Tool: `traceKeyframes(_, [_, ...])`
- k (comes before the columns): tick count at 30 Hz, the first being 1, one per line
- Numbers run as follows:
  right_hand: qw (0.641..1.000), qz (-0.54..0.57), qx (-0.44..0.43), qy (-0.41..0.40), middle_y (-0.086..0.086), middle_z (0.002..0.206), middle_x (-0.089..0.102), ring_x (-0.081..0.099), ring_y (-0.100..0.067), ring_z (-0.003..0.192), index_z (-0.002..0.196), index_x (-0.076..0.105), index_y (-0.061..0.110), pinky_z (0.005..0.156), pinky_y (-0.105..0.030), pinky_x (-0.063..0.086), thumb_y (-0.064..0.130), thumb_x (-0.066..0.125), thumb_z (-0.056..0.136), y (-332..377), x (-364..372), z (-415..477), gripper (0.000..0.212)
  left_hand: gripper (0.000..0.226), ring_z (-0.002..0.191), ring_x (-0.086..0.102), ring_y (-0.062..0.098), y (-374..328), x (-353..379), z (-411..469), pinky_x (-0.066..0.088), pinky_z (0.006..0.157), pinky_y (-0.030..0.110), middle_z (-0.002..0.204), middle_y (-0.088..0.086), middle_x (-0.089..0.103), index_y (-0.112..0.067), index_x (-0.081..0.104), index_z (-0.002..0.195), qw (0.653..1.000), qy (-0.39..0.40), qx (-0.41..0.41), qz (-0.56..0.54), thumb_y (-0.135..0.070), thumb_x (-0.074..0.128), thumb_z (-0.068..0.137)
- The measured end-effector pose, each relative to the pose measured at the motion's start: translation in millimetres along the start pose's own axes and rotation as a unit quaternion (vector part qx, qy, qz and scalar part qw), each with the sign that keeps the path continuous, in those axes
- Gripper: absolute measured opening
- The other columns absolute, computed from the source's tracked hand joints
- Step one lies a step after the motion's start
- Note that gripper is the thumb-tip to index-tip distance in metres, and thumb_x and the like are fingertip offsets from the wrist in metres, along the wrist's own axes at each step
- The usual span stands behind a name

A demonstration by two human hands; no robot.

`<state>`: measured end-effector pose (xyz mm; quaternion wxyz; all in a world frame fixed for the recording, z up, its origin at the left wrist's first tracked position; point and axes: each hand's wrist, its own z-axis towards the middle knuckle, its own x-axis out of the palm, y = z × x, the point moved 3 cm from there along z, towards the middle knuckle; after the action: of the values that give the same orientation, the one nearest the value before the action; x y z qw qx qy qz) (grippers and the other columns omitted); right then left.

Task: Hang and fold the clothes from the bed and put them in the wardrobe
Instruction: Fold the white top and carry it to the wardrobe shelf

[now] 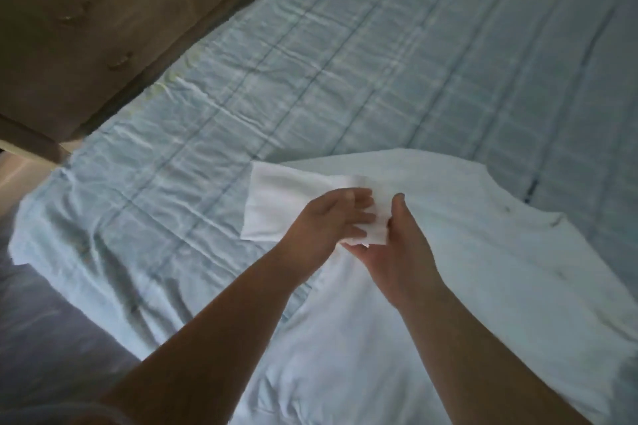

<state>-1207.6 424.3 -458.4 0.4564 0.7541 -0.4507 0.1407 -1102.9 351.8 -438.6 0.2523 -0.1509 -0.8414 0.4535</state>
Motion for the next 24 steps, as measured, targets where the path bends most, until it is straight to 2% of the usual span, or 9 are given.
traceKeyframes(2, [0.996,-0.045,-0.025,-0.070,-0.017,0.127,0.059,0.055,-0.032,0.117,0.137,0.051,-0.001,0.096,-0.046,0.048,0.021,0.052,0.100,26.2,-43.2,-15.3,0.042,0.023,0.091,0.069,0.017,18.2,34.4,2.5,0.057,0.079,0.036,0.100,-0.001,0.073,-0.018,0.070,0.104,0.997,-0.005,0.039,0.073,-0.018,0.052,0.091])
traceKeyframes(4, [0.978,-0.109,-0.057,-0.169,-0.014,0.121,0.068,0.065,-0.031,0.112,0.125,0.061,0.006,0.093,-0.051,0.053,0.006,0.045,0.100,49.3,-85.2,-30.9,0.030,0.036,0.099,0.065,0.011,35.7,56.2,3.6,0.053,0.089,0.037,0.104,-0.010,0.071,-0.022,0.070,0.106,0.955,-0.040,0.132,0.263,-0.010,0.044,0.085])
traceKeyframes(6, [0.951,-0.164,-0.078,-0.250,-0.008,0.110,0.072,0.068,-0.028,0.106,0.112,0.066,0.017,0.087,-0.050,0.057,0.009,0.043,0.102,68.3,-121.6,-47.7,0.027,0.047,0.119,0.056,0.015,54.3,73.0,5.8,0.044,0.105,0.035,0.122,-0.004,0.065,-0.018,0.065,0.123,0.859,-0.044,0.243,0.448,-0.008,0.042,0.083])
traceKeyframes(8, [0.909,-0.237,-0.095,-0.330,-0.006,0.101,0.069,0.066,-0.029,0.102,0.096,0.064,0.020,0.082,-0.049,0.059,0.019,0.043,0.103,86.4,-164.9,-68.4,0.022,0.053,0.136,0.044,0.029,75.7,94.3,11.2,0.036,0.114,0.041,0.139,0.008,0.056,-0.013,0.056,0.136,0.754,-0.018,0.301,0.583,-0.014,0.040,0.085])
traceKeyframes(11, [0.797,-0.398,-0.121,-0.439,-0.015,0.090,0.061,0.061,-0.039,0.094,0.080,0.053,0.014,0.083,-0.050,0.054,0.030,0.041,0.099,113.7,-228.3,-100.2,0.028,0.059,0.149,0.026,0.036,103.1,125.6,19.5,0.028,0.117,0.056,0.156,0.013,0.039,-0.018,0.042,0.150,0.644,0.028,0.272,0.714,-0.031,0.039,0.092])
traceKeyframes(13, [0.745,-0.447,-0.106,-0.483,-0.019,0.084,0.056,0.056,-0.037,0.085,0.080,0.048,0.006,0.078,-0.039,0.040,0.023,0.040,0.100,126.0,-264.8,-121.8,0.027,0.061,0.152,0.018,0.034,120.1,141.5,27.6,0.020,0.118,0.060,0.161,0.011,0.030,-0.024,0.031,0.156,0.596,0.051,0.247,0.762,-0.041,0.035,0.097])
traceKeyframes(17, [0.702,-0.496,-0.086,-0.504,-0.015,0.080,0.055,0.061,-0.040,0.083,0.083,0.044,0.008,0.072,-0.040,0.046,0.025,0.040,0.099,132.3,-309.3,-152.4,0.024,0.062,0.152,0.019,0.033,142.8,157.4,46.8,0.019,0.116,0.064,0.163,0.010,0.026,-0.029,0.026,0.157,0.549,0.065,0.197,0.810,-0.050,0.023,0.100])
traceKeyframes(20, [0.683,-0.520,-0.070,-0.508,-0.027,0.089,0.061,0.060,-0.044,0.089,0.084,0.043,0.009,0.068,-0.036,0.032,0.021,0.045,0.101,126.5,-332.4,-166.4,0.022,0.063,0.151,0.019,0.034,154.4,168.2,54.8,0.017,0.115,0.065,0.164,0.010,0.024,-0.029,0.024,0.157,0.527,0.085,0.173,0.827,-0.052,0.018,0.099])
traceKeyframes(24, [0.687,-0.501,-0.062,-0.523,-0.025,0.094,0.065,0.064,-0.042,0.088,0.086,0.047,0.011,0.073,-0.040,0.048,0.028,0.047,0.098,115.4,-352.8,-170.6,0.021,0.067,0.154,0.008,0.032,161.0,169.2,62.1,0.007,0.118,0.062,0.167,0.007,0.011,-0.034,0.012,0.159,0.527,0.092,0.141,0.833,-0.057,0.007,0.096])
